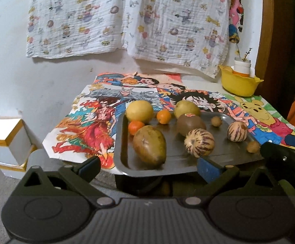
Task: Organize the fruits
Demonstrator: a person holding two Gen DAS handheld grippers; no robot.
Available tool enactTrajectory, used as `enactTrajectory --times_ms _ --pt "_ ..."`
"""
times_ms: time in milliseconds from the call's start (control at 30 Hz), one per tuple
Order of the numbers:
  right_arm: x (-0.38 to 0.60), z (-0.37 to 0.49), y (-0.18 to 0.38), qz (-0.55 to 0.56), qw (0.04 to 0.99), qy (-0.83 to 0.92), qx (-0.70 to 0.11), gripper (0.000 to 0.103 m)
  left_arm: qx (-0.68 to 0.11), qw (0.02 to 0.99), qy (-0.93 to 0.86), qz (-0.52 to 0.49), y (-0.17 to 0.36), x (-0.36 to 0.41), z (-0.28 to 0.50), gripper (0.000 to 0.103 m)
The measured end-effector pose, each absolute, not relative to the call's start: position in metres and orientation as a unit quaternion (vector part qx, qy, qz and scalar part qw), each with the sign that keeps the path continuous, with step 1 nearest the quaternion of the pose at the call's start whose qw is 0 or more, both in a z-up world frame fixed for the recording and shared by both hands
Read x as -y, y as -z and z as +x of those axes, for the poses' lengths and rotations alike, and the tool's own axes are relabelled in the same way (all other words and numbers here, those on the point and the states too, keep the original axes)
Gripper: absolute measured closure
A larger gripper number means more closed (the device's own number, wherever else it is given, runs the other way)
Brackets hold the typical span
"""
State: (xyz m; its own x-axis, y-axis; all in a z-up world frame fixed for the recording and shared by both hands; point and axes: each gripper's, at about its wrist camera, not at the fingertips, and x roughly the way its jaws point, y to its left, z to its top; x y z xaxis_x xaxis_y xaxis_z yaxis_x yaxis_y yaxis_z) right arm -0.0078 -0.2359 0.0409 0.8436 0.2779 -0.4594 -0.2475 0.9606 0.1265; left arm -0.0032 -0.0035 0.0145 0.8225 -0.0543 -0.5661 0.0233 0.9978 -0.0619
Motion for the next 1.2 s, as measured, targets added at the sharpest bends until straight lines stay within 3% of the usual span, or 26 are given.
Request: enactTrajectory --times_ms 1200 --pt "0.2334 -0.0035 -0.0308 0.006 0.944 -0.139 -0.3 0.001 -0.34 0.94 0.012 -0.006 -0.0048 0.0075 -0.0033 0.0"
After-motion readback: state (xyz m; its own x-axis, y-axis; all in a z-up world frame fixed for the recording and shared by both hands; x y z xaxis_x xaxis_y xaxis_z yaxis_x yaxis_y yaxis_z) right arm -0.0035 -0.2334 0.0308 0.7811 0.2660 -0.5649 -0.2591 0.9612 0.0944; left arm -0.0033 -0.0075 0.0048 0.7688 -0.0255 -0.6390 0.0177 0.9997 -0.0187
